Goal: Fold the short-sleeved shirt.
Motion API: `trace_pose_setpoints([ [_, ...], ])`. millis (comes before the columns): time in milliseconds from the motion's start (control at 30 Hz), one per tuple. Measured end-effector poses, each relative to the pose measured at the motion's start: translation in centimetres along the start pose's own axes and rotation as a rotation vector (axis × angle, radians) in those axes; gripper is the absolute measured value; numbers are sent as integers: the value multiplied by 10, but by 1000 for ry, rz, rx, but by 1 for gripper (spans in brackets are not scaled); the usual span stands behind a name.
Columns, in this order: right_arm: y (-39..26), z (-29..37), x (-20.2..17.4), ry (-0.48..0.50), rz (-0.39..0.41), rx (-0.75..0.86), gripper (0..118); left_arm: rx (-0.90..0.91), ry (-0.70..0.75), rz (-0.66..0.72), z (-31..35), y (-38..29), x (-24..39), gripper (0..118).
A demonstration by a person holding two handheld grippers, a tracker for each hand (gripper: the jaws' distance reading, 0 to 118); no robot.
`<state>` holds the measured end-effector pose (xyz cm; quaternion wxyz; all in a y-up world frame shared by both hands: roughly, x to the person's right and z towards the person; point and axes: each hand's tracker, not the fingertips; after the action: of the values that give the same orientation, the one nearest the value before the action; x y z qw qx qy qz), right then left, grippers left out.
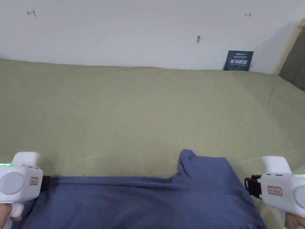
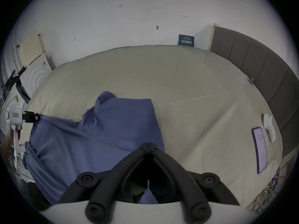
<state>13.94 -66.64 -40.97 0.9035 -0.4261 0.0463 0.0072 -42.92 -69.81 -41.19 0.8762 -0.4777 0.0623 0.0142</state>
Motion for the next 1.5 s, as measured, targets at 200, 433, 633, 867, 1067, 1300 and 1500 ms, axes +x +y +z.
trace_pose_setpoints([
  [200,13,-42,8,-4,-13,-116,114,-8,-8,9,0,0,-4,9],
  [433,9,-76,7,-16,2,-189,92,-10,-16,19,-2,-1,-7,9],
  [633,8,-47,9,32,-14,-96,0,8,-27,16,13,-4,-11,9],
  [867,10,24,9,73,-29,13,0,86,-62,19,82,-15,-27,9],
  [1067,-15,105,8,114,-13,99,0,158,-106,19,152,-54,-49,9],
  [1300,-88,182,-6,129,16,159,0,221,-123,8,204,-132,-63,9],
  [1500,-154,193,-9,132,41,111,0,195,-123,-25,207,-195,-69,9],
])
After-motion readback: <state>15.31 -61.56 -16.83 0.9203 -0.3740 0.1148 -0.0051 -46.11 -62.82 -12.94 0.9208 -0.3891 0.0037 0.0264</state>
